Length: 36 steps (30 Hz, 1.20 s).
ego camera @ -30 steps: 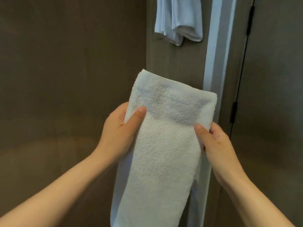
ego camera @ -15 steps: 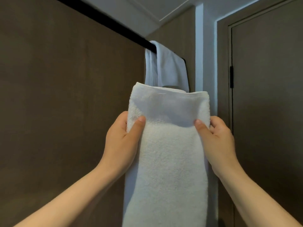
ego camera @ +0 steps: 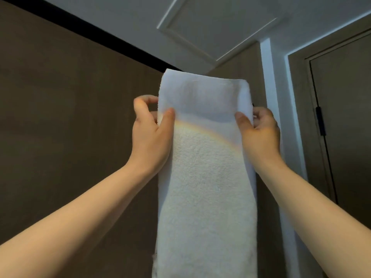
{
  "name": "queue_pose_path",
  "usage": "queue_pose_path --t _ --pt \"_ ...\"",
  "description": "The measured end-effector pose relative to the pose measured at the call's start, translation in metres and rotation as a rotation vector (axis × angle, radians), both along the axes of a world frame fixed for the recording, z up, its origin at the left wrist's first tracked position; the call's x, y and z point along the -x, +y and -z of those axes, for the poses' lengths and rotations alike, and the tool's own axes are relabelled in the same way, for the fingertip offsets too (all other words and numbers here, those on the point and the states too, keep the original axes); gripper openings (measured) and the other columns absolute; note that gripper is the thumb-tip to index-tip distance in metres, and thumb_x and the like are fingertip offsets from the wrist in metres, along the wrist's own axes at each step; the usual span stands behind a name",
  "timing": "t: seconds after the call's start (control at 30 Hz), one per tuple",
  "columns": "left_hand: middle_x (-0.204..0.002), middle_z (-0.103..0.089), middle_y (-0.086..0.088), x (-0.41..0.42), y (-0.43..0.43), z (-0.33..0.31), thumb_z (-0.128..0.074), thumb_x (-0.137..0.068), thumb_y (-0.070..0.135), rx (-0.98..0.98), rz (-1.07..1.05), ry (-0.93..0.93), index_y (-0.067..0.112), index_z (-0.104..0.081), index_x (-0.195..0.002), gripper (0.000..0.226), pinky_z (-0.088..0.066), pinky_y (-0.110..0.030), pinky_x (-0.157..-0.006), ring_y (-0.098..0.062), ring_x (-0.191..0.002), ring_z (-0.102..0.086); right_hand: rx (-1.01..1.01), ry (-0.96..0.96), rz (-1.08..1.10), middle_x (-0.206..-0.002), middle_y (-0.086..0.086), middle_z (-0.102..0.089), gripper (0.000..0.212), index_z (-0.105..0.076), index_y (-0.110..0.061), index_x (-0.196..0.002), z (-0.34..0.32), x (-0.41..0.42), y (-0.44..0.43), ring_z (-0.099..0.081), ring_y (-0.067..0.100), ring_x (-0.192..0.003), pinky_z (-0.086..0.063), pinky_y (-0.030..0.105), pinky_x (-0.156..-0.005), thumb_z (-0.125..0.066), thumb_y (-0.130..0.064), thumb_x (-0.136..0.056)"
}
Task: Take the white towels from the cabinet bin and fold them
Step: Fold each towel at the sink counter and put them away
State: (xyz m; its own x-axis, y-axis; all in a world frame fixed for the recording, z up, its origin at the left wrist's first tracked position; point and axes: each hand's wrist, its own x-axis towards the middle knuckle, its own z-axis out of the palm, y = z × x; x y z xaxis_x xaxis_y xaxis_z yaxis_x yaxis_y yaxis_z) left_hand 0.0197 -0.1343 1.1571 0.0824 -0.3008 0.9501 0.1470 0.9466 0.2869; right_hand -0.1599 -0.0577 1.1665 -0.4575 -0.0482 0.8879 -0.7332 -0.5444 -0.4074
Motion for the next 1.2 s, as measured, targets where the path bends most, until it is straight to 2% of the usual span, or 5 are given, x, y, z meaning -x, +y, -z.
queue_pose_path --t 0.13,0.4,0.53,0.83,1.2 --pt "-0.072 -0.048 -0.001 -0.005 -0.011 -0.02 -0.057 -0.094 0.016 0.186 -0.103 0.042 0.015 -0.036 -0.101 0.023 -0.035 -0.014 -0.052 -0.005 -0.057 -0.041 0.075 0.02 0.033 -0.095 0.003 -0.055 0.026 -0.038 -0.017 -0.105 -0.02 0.001 -0.013 -0.052 0.004 -0.071 -0.039 0.006 -0.05 -0.06 -0.026 -0.095" --pt "-0.107 -0.065 0.011 -0.005 -0.018 -0.047 -0.066 -0.09 0.027 0.319 -0.329 -0.072 0.024 -0.068 -0.106 0.016 -0.045 -0.022 -0.073 -0.001 -0.084 -0.057 0.112 0.315 -0.031 -0.065 -0.012 -0.044 0.005 -0.055 -0.016 -0.103 -0.038 0.031 -0.035 -0.044 -0.001 -0.049 -0.031 0.011 -0.046 -0.052 -0.017 -0.099" --pt "-0.114 -0.056 0.012 -0.003 -0.01 -0.05 -0.077 -0.077 0.041 0.313 -0.414 -0.219 0.03 -0.063 -0.118 0.044 -0.052 -0.022 -0.08 -0.005 -0.098 -0.059 0.037 0.373 -0.248 -0.101 -0.004 -0.071 0.024 -0.062 -0.028 -0.118 -0.043 0.059 -0.037 -0.069 0.016 -0.088 -0.059 0.041 -0.073 -0.059 -0.018 -0.096" --pt "-0.125 -0.033 0.016 0.01 -0.004 -0.064 -0.089 -0.061 0.037 0.25 -0.681 -0.579 0.038 -0.031 -0.147 0.104 -0.036 0.001 -0.078 0.012 -0.102 -0.045 -0.218 0.57 -0.438 -0.12 -0.029 -0.053 0.093 -0.036 -0.049 -0.143 -0.058 0.112 -0.053 -0.057 -0.012 -0.104 -0.049 0.022 -0.092 -0.081 -0.041 -0.062" --pt "-0.145 -0.034 -0.004 0.045 -0.006 -0.139 -0.055 -0.09 0.052 0.174 -1.159 -0.524 0.03 -0.027 -0.149 0.069 -0.038 -0.036 -0.098 -0.03 -0.124 -0.045 -0.056 0.578 -0.321 -0.146 -0.003 -0.047 0.087 -0.036 -0.033 -0.148 -0.127 0.12 -0.082 -0.04 0.01 -0.135 -0.031 0.02 -0.098 -0.082 -0.037 -0.074"
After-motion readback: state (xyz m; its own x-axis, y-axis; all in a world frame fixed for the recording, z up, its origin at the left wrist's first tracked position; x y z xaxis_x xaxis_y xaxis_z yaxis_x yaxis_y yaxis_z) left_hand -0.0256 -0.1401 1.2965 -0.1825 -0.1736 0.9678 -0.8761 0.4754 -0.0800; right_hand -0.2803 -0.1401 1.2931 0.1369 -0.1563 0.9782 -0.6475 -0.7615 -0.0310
